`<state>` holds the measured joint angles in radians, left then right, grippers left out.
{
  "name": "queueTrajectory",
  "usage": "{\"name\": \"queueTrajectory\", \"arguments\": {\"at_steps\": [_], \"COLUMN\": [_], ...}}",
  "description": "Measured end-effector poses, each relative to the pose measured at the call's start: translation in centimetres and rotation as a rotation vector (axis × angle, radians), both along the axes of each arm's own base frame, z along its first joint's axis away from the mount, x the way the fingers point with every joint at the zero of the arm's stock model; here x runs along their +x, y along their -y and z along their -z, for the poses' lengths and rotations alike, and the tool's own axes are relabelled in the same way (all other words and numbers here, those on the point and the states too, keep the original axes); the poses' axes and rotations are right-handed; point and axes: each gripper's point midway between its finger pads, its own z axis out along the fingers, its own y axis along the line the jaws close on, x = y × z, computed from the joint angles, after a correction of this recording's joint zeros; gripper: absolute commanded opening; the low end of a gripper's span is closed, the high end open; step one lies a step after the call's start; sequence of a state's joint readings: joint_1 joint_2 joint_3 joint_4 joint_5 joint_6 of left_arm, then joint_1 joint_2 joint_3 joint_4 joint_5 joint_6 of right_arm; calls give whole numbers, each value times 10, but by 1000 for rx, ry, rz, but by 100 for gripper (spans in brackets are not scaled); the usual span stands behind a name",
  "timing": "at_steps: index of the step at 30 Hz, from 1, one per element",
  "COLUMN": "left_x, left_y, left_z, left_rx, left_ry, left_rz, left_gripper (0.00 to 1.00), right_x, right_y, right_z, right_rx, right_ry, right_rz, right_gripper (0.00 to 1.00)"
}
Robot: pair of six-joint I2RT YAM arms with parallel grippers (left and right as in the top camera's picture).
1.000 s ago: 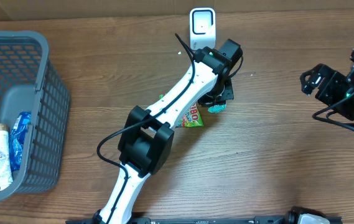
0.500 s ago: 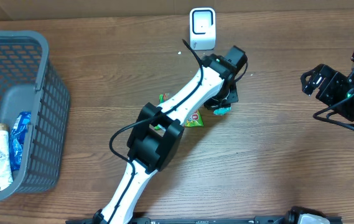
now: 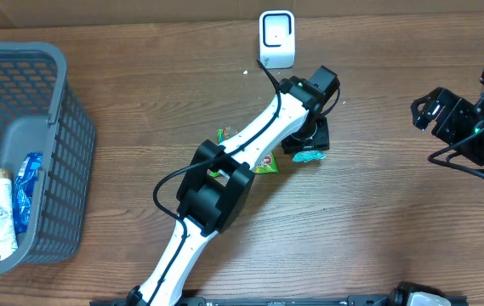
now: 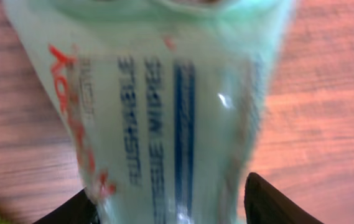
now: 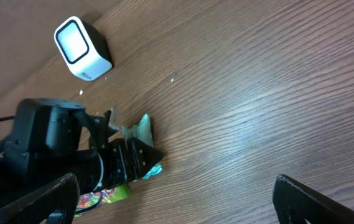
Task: Scan the item barcode
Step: 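Carry the green wipes pack out and set it right of the Haribo bag, then move the left gripper back into the basket toward the blue snack bar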
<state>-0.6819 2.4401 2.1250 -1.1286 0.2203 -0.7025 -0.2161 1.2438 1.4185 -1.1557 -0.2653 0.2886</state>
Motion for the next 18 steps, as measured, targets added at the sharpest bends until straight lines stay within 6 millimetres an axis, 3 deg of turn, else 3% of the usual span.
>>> {"name": "queueTrajectory", "arguments": {"at_steps": [4,8,12,14,18], "left_x": [8,34,53,57,70], "left_y": [-2,-18,-54,-71,-109], "left_z": [-40,-111,-191,-217,-275], "left_rx": [-39,-105,-172,-191,-261], "left_ry": [5,95,231,283,449], "left_rz": [31,23,-24,-44,-64], "left_gripper": [59,58,56,65,66], "right_x": [0,0,0,0,0], "right_y": [0,0,0,0,0], "right_z": [0,0,0,0,0], "right_rx": [0,0,0,0,0], "right_ry": [0,1,1,0,0], "right_rz": [0,0,-1,0,-1], "right_gripper": [100,100,100,100,100]}}
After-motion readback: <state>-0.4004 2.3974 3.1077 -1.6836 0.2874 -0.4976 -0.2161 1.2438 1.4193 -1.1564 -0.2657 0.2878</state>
